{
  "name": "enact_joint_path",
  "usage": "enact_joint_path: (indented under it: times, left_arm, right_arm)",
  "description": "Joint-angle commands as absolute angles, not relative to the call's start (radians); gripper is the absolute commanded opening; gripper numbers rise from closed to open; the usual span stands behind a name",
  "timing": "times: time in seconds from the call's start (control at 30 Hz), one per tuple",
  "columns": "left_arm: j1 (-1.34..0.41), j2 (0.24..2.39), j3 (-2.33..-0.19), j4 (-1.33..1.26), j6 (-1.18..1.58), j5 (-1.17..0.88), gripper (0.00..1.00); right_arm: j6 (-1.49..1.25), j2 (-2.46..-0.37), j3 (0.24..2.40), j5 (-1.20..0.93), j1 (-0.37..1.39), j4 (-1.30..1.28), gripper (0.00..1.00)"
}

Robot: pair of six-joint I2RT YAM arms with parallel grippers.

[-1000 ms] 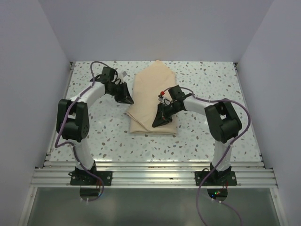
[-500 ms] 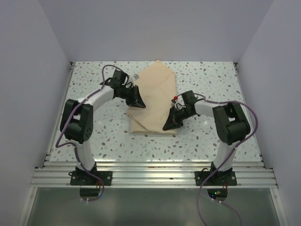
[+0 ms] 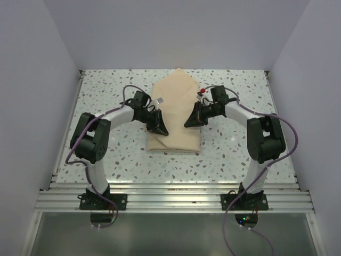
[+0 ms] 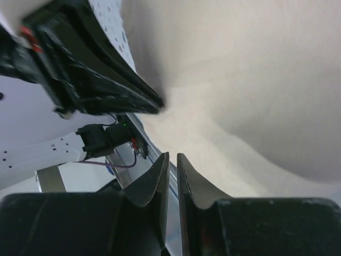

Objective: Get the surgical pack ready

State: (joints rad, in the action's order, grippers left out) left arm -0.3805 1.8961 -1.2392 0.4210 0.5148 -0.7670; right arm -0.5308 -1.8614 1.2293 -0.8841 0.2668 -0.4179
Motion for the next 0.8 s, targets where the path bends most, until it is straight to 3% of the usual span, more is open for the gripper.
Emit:
enact_joint_path:
  times: [0.0, 0.23, 0.4, 0.6, 0.7, 0.77]
  left_arm:
    - [-0.390, 1.855, -1.181, 0.351, 0.537, -0.805, 0.12]
    - [-0.410, 1.894, -1.213, 0.370, 0.520, -0.775, 0.10]
    - [-0.388, 1.901, -1.390, 0.501, 0.454, -0.693, 0.11]
    - [-0.232, 1.950, -1.538, 0.450, 0.483, -0.733, 0.19]
    - [-0.198, 2.020, -1.623, 0.396, 0.492, -0.765, 0.16]
    - [-0.198, 2.106, -1.682, 0.403, 0.486, -0.794, 0.08]
  right_arm:
    - [-0.601, -1.919, 1.314, -0.914, 0.273, -0.364, 0.16]
    - [-0.630, -2.011, 1.332, -0.865, 0.264, -0.321, 0.15]
    - [-0.629, -2.025, 1.298, -0.847, 0.224, -0.287, 0.15]
    - [-0.611, -2.066, 1.409, -0.839, 0.196, -0.321, 0.15]
    - [-0.606, -2.108, 1.515, -0.810, 0.193, -0.348, 0.15]
    - [-0.617, -2.151, 1.583, -0.793, 0.181, -0.351, 0.15]
